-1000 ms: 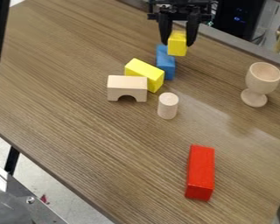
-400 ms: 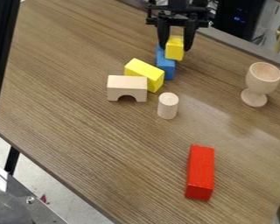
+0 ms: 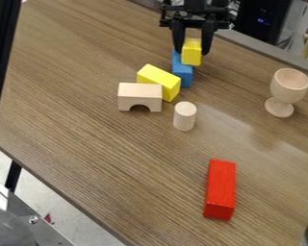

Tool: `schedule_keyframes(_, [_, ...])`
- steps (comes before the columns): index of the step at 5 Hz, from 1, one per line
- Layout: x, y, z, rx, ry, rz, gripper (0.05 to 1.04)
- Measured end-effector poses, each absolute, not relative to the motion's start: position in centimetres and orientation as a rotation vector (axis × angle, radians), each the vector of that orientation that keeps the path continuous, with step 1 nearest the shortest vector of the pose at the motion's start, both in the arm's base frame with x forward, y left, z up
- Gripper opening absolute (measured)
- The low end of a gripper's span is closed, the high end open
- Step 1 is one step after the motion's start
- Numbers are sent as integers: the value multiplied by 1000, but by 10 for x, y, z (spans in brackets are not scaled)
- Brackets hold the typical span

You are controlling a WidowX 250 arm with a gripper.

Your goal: Put the yellow cube on top of the blue rectangle

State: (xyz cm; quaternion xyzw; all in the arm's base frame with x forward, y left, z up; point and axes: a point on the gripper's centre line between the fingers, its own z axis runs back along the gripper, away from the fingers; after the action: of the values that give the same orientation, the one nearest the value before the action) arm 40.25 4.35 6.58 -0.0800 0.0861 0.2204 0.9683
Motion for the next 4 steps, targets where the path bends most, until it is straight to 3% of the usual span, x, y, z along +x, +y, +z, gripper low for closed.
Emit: schedule_keyframes(4, [399,57,66,-171,184,501,567])
